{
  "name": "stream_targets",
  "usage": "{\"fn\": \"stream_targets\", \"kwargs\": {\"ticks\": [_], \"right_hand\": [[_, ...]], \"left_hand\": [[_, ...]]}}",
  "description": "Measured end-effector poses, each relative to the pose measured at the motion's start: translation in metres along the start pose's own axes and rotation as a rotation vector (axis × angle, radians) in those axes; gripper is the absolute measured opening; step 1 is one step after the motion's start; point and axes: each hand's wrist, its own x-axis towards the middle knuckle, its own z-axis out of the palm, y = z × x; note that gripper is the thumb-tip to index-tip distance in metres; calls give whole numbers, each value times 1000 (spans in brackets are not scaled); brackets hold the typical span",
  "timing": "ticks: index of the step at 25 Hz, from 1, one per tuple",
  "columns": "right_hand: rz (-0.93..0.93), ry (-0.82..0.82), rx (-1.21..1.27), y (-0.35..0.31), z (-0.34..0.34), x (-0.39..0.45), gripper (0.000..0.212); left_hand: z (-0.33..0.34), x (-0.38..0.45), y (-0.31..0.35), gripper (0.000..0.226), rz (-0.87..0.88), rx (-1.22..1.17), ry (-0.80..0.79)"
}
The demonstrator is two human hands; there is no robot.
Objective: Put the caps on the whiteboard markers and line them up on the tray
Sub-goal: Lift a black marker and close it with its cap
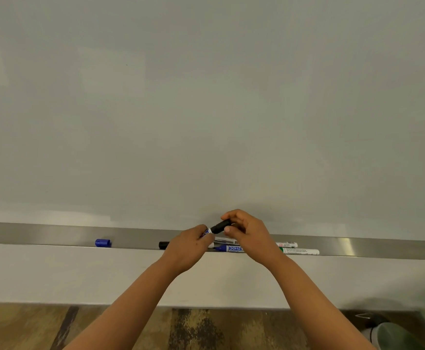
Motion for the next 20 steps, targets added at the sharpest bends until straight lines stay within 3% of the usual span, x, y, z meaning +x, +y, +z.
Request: {"fn": "stream_targets", "kwargs": {"ticks": [4, 8, 11, 14, 17, 20], "right_hand": [[-28, -33, 112, -5, 0, 0, 36], [-12, 10, 254, -8, 12, -1, 34], [6, 35, 218, -9, 21, -1, 40], [7, 23, 179, -9, 26, -2, 50], [3, 39, 95, -5, 27, -4, 48], [21, 49, 56, -3, 29, -6, 43]], "left_hand": [[-3, 0, 10, 71, -124, -391, -139], [-2, 4, 16, 63, -213, -578, -225], [4, 6, 16, 62, -301, -765, -257], [7, 6, 18, 61, -376, -950, -194], [6, 7, 14, 63, -438, -1073, -88], [9, 7, 8, 65, -459, -1160, -87]]}}
